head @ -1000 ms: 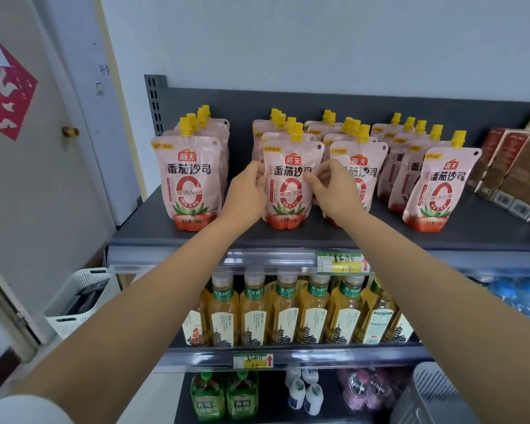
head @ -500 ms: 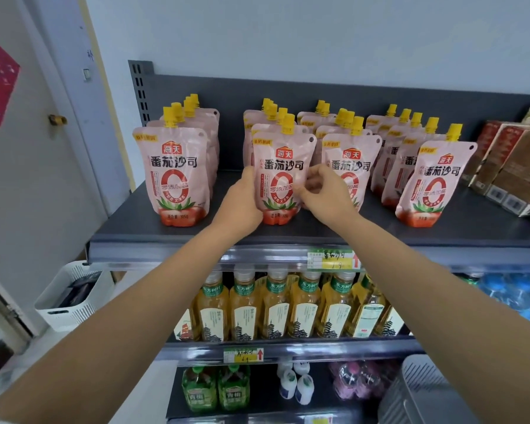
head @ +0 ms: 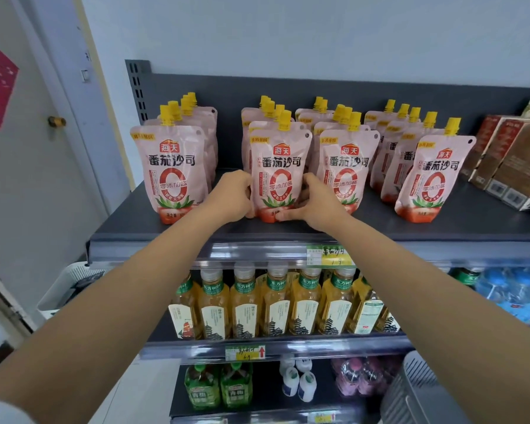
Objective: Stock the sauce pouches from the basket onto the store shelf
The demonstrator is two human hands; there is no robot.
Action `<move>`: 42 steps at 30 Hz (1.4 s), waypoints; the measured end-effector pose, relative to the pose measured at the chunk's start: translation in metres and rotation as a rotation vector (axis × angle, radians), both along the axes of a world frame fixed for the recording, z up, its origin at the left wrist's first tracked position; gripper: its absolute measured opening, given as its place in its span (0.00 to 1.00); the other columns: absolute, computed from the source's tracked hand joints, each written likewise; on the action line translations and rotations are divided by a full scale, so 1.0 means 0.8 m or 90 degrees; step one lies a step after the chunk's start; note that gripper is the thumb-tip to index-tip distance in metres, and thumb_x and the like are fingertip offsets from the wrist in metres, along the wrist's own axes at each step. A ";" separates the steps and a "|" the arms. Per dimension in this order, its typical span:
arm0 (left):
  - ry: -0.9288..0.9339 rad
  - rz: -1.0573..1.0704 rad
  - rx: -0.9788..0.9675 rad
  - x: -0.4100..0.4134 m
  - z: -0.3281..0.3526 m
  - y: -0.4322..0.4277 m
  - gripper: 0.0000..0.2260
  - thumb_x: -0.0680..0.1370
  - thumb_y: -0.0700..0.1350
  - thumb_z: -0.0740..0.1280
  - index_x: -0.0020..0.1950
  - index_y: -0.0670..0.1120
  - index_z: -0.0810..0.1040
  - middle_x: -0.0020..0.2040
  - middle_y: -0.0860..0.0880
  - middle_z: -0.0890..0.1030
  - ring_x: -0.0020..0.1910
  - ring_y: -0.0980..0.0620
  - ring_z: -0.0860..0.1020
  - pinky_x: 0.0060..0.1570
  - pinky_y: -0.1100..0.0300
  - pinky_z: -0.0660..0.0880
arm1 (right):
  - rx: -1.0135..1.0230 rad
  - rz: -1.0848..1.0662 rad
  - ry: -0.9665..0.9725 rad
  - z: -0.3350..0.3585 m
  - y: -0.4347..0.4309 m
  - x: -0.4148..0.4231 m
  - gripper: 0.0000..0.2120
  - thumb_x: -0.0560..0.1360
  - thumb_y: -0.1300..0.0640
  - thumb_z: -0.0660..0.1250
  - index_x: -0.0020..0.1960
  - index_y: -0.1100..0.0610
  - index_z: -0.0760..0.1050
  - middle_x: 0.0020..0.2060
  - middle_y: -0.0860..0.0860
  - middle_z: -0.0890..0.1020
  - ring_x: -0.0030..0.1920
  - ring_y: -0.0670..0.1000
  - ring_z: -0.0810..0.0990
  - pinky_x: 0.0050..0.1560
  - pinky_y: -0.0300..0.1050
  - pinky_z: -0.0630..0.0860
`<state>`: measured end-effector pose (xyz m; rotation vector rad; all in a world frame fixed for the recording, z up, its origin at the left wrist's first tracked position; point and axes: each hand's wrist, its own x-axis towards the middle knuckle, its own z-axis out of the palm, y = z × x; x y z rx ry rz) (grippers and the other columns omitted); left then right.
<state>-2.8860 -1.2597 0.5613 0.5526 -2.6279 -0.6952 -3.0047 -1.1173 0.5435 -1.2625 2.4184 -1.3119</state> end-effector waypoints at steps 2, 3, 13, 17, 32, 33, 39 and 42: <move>-0.025 -0.004 0.014 0.000 0.007 -0.003 0.14 0.65 0.32 0.75 0.48 0.39 0.82 0.46 0.43 0.83 0.46 0.45 0.80 0.47 0.52 0.79 | 0.007 0.000 -0.003 0.000 -0.001 -0.001 0.34 0.59 0.54 0.82 0.59 0.54 0.66 0.47 0.44 0.75 0.52 0.49 0.76 0.49 0.42 0.73; -0.033 -0.005 0.020 0.000 0.010 -0.004 0.15 0.64 0.32 0.75 0.49 0.38 0.82 0.46 0.42 0.83 0.46 0.45 0.81 0.49 0.51 0.79 | 0.014 -0.001 0.001 0.000 -0.001 -0.001 0.34 0.60 0.54 0.82 0.59 0.54 0.66 0.48 0.44 0.75 0.52 0.50 0.76 0.49 0.43 0.73; -0.017 -0.026 0.052 0.003 0.004 -0.007 0.12 0.70 0.33 0.72 0.53 0.39 0.81 0.47 0.43 0.83 0.47 0.47 0.80 0.47 0.58 0.77 | 0.131 -0.041 0.133 0.005 0.002 0.006 0.35 0.66 0.47 0.77 0.62 0.59 0.62 0.62 0.56 0.75 0.60 0.58 0.75 0.54 0.49 0.72; 0.002 -0.040 -0.001 0.006 -0.001 -0.005 0.10 0.73 0.36 0.70 0.54 0.41 0.80 0.47 0.46 0.82 0.44 0.51 0.78 0.42 0.65 0.72 | 0.166 -0.055 0.145 0.008 -0.001 0.011 0.37 0.66 0.45 0.76 0.65 0.59 0.60 0.63 0.57 0.75 0.60 0.59 0.76 0.57 0.53 0.74; -0.005 -0.027 -0.031 0.012 0.001 -0.001 0.02 0.74 0.35 0.68 0.46 0.40 0.78 0.47 0.43 0.81 0.45 0.47 0.78 0.45 0.59 0.73 | 0.215 -0.089 0.184 0.008 0.002 0.019 0.39 0.67 0.43 0.74 0.67 0.58 0.57 0.60 0.58 0.77 0.58 0.60 0.77 0.57 0.57 0.76; 0.001 -0.020 -0.038 0.014 -0.001 0.001 0.02 0.74 0.35 0.68 0.45 0.40 0.77 0.46 0.42 0.81 0.45 0.46 0.78 0.45 0.58 0.73 | 0.219 -0.092 0.185 0.007 0.001 0.019 0.40 0.68 0.43 0.74 0.68 0.58 0.57 0.61 0.58 0.76 0.59 0.60 0.77 0.58 0.58 0.75; 0.061 -0.006 -0.018 0.032 -0.014 0.003 0.15 0.71 0.44 0.73 0.56 0.46 0.76 0.53 0.48 0.80 0.52 0.51 0.77 0.54 0.56 0.75 | 0.216 -0.100 0.154 0.010 0.004 0.022 0.46 0.69 0.39 0.71 0.75 0.58 0.50 0.67 0.57 0.72 0.64 0.60 0.74 0.61 0.55 0.74; 0.094 0.003 -0.027 0.041 -0.012 0.012 0.25 0.70 0.49 0.74 0.64 0.47 0.71 0.60 0.49 0.77 0.57 0.52 0.75 0.53 0.59 0.71 | 0.173 -0.108 0.137 0.010 0.013 0.029 0.40 0.70 0.40 0.70 0.71 0.59 0.59 0.65 0.56 0.74 0.62 0.58 0.76 0.56 0.50 0.75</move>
